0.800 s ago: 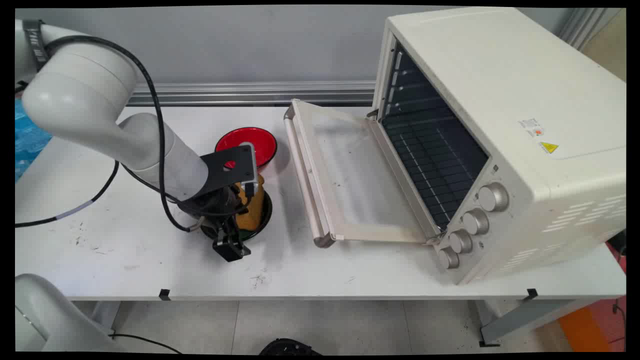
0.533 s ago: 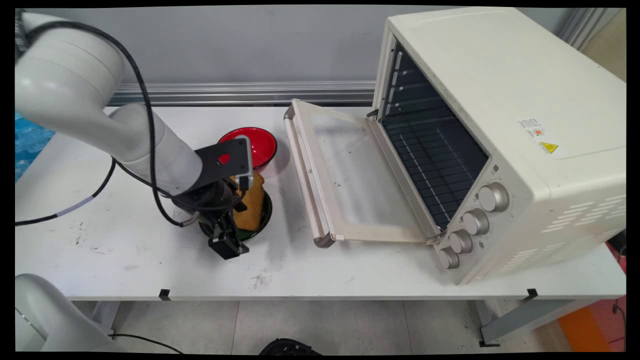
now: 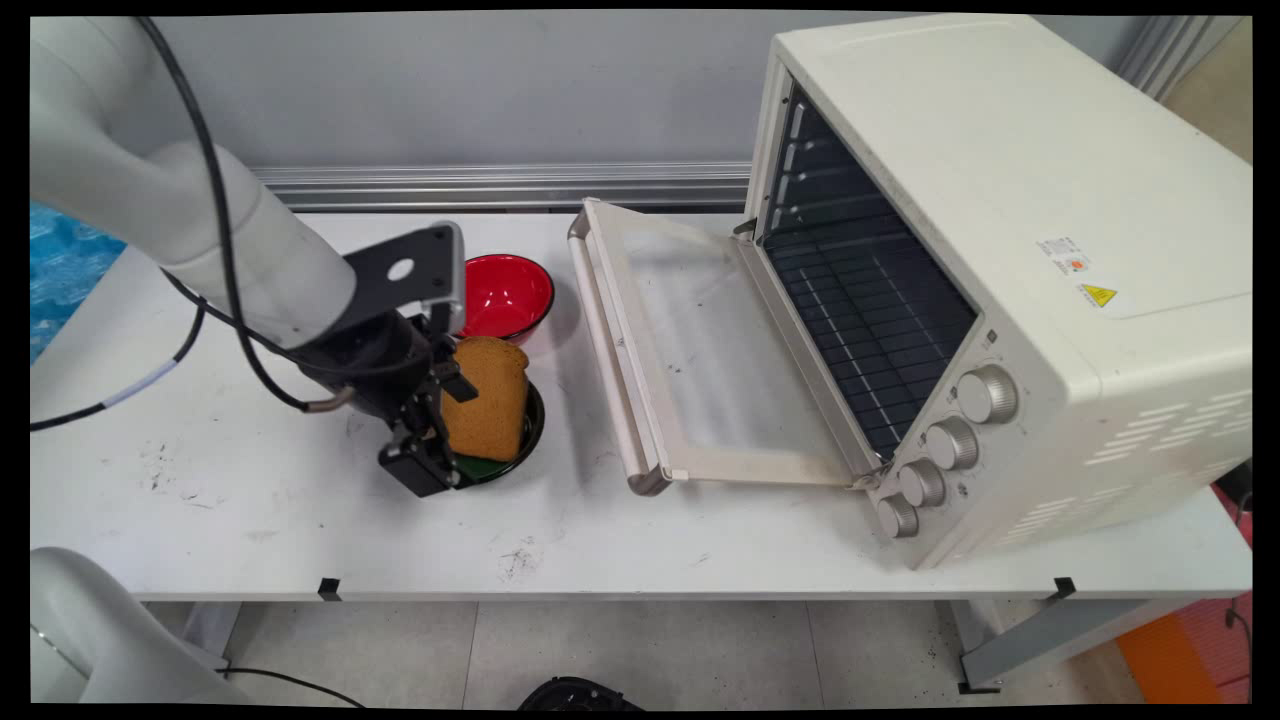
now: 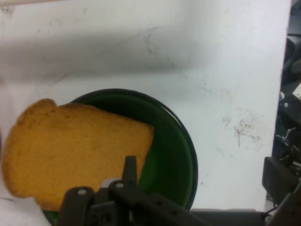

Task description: Close the oven

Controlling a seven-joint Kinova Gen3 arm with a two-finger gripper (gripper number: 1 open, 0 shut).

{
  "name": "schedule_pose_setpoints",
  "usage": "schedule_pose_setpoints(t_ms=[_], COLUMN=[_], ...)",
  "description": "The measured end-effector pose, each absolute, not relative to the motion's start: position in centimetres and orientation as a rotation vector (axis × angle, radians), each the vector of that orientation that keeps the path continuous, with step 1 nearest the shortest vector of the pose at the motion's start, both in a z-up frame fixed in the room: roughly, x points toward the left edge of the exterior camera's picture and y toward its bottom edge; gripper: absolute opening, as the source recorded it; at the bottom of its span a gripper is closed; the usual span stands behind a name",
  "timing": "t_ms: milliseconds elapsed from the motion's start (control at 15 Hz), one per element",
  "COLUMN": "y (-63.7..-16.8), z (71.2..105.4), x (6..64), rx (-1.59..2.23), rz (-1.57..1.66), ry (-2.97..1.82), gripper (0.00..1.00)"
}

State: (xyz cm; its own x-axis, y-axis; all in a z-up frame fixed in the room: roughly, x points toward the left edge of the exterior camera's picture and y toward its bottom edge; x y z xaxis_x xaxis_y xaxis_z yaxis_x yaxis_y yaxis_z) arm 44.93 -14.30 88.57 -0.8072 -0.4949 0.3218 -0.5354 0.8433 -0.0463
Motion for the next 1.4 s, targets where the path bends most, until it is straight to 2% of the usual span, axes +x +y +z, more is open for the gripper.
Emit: schedule_pose_setpoints(t_ms=[933, 1400], y=[-14.5, -15.8], z=[95.4, 96.9], x=[50.2, 52.7], rx=[0.738, 0.766], rz=[0.173, 0.198], ry=[-2.68, -2.652], gripper=[1.0, 1.0])
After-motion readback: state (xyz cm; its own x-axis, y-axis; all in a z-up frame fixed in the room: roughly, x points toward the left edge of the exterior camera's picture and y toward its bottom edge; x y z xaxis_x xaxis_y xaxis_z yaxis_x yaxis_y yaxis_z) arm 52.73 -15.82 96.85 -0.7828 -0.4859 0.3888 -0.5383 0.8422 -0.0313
